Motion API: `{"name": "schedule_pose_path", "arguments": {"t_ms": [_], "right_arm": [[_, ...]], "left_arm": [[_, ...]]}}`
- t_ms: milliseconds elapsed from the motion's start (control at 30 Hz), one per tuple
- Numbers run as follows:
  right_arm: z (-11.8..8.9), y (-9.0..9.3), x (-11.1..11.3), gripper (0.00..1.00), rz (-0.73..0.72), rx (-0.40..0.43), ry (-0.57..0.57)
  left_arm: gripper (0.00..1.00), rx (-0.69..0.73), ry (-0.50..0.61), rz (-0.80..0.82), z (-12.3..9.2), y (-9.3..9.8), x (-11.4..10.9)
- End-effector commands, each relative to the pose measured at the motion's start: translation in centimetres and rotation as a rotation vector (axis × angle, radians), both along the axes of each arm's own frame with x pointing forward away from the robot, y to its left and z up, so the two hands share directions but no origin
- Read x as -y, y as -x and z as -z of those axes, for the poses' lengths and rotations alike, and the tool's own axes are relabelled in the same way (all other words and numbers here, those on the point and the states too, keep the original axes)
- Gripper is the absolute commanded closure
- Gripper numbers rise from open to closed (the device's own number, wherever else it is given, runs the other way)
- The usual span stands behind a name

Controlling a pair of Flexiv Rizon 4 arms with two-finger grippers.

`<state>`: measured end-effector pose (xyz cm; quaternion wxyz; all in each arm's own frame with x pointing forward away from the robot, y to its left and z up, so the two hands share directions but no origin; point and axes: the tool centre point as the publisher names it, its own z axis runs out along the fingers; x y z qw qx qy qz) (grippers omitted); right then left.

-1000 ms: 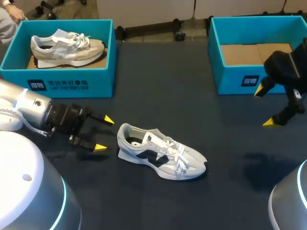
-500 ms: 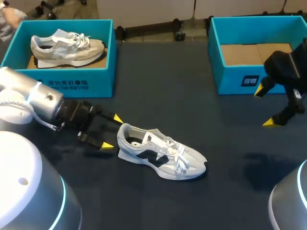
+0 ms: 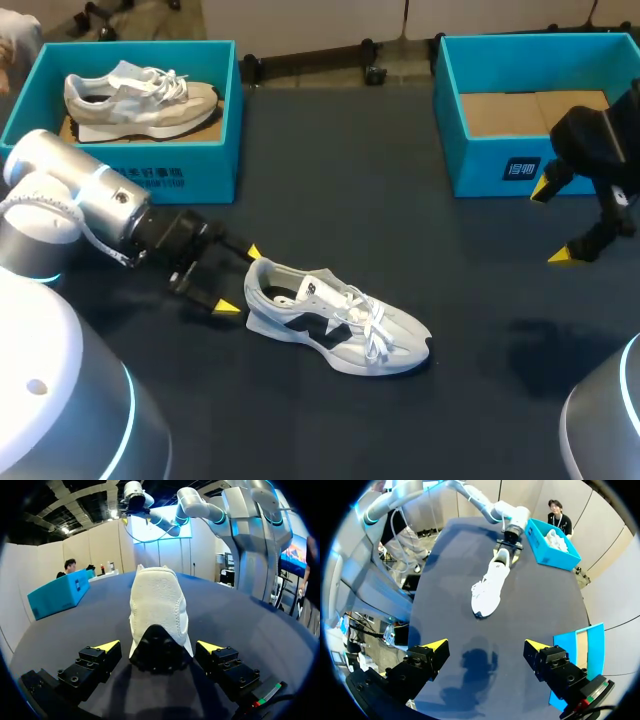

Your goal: Take the shoe out of the shoebox, open the shoe tongue, remove and reinsert the insole, then place the shoe into the shoebox

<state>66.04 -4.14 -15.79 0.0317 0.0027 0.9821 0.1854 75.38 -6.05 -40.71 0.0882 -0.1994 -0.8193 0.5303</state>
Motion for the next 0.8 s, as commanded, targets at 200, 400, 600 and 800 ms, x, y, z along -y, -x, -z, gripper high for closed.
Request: {"name": "schedule_pose_path", "arguments": {"t_ms": [200,400,600,800], "right_arm": [[0.0,-0.3,-0.1,0.00,-0.001,-0.005,0.003],[0.0,-0.3,-0.1,0.00,-0.001,-0.005,0.003],[0.0,-0.3,-0.1,0.00,-0.001,-0.005,0.003],[0.0,-0.3,-0.1,0.00,-0.001,-0.005,0.003]], "left_arm": [[0.00,-0.037,0.024,0.038,0.8,-0.7,0.8],[0.00,-0.052,0.041,0.072,0.7,-0.3,1.4],[0.00,-0.069,0.049,0.092,0.8,-0.2,2.0],[0.00,-0.106,0.071,0.099,0.2,0.3,2.5]]}}
